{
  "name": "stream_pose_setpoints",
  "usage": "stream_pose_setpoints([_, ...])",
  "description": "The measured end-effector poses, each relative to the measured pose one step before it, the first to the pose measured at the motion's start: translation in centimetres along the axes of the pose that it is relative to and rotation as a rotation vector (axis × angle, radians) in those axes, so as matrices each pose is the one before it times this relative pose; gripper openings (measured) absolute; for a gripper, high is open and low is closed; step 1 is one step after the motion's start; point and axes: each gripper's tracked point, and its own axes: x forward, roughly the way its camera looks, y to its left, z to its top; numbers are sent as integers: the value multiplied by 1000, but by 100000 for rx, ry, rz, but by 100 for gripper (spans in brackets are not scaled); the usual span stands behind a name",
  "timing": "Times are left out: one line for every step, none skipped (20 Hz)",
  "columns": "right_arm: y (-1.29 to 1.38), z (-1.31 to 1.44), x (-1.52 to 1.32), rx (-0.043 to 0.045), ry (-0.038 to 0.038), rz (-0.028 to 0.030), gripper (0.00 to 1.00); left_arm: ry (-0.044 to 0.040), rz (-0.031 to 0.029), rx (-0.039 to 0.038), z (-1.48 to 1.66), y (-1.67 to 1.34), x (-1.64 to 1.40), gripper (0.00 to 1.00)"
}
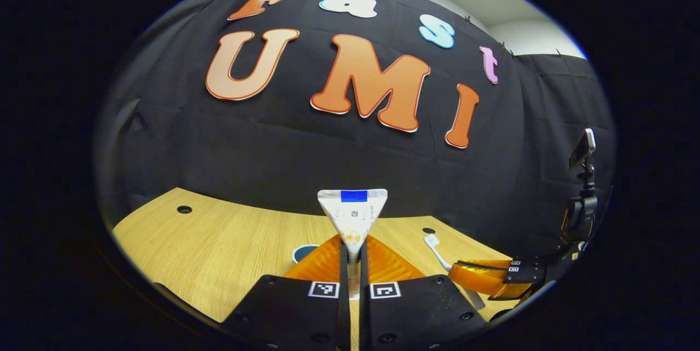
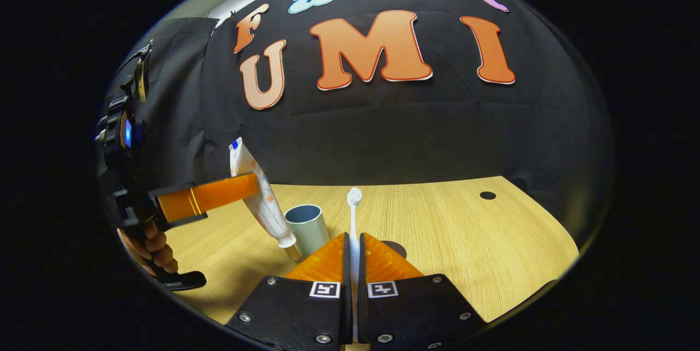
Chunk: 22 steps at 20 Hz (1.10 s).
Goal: Put the toothbrush and toothpaste on the desktop into the cup, then pick up the cup and place it on the coaster on the desktop.
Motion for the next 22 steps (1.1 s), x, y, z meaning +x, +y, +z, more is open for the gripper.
stream_pose_setpoints([44, -183, 66, -131, -435, -190, 4, -546, 168, -476, 569, 217, 402, 6])
stream_pose_setpoints([-21, 360, 346, -140, 16, 137, 4, -467, 322, -92, 228, 307, 433, 6])
stream_pose_setpoints([37, 408, 487, -191, -247, -130, 4, -597, 363, 603, 232, 291, 533, 6])
stream_pose_setpoints([-51, 383, 589, -299, -136, -280, 4, -636, 1030, 43, 347, 619, 758, 6])
stream_pose_setpoints([-160, 166, 363, -180, -366, -171, 4, -646, 433, 219, 396, 413, 700, 6])
stream_pose_setpoints([-61, 276, 334, 77, -468, -350, 4, -297, 665, -154, 47, 457, 616, 6])
stream_pose_setpoints([60, 286, 402, 31, -159, 322, 4, -259, 747, 111, 231, 522, 733, 6])
stream_pose_setpoints([-132, 131, 429, -13, -242, -414, 4, -485, 793, 57, 173, 510, 691, 6])
stream_pose_setpoints([10, 170, 449, -434, 13, 89, 4, -234, 519, 689, 95, 403, 751, 6])
stream_pose_setpoints([43, 248, 398, -192, -159, -336, 4, 242, 780, 548, -159, 404, 708, 6])
stream_pose_setpoints([153, 103, 506, -369, 424, 640, 4, 531, 394, 509, -396, 365, 554, 6])
stream_pose_setpoints([128, 218, 470, -185, -23, -42, 4, 1416, 390, -8, -616, 254, 608, 6])
stream_pose_setpoints([239, 192, 432, -418, 138, 523, 4, 1987, 212, -432, -894, 309, 494, 6])
stream_pose_setpoints([182, 240, 319, -121, -426, 117, 4, 2021, 154, -1051, -819, 225, 490, 6])
stream_pose_setpoints([298, 376, 735, 148, -198, 620, 4, 2320, 316, -205, -997, 258, 347, 6])
stream_pose_setpoints([369, -111, 555, 534, -61, 977, 4, 1899, 515, -256, -578, 302, 246, 6])
stream_pose_setpoints([392, 40, 458, 438, -227, 1074, 4, 1218, 142, -441, -612, 271, 304, 6])
stream_pose_setpoints([342, 268, 421, -5, -661, 577, 4, 1809, 298, -218, -715, 214, 294, 6])
stream_pose_setpoints([340, 240, 547, -276, -282, 474, 4, 1369, 474, -347, -574, 335, 356, 6])
stream_pose_setpoints([336, 260, 450, -33, -681, 678, 4, 1560, 550, -564, -569, 380, 265, 6])
stream_pose_setpoints([371, 366, 512, 450, -386, 997, 4, 1552, 648, -504, -689, 250, 243, 6])
stream_pose_setpoints([488, 444, 428, 584, -1126, 1208, 4, 1773, 518, -491, -453, 164, 266, 6])
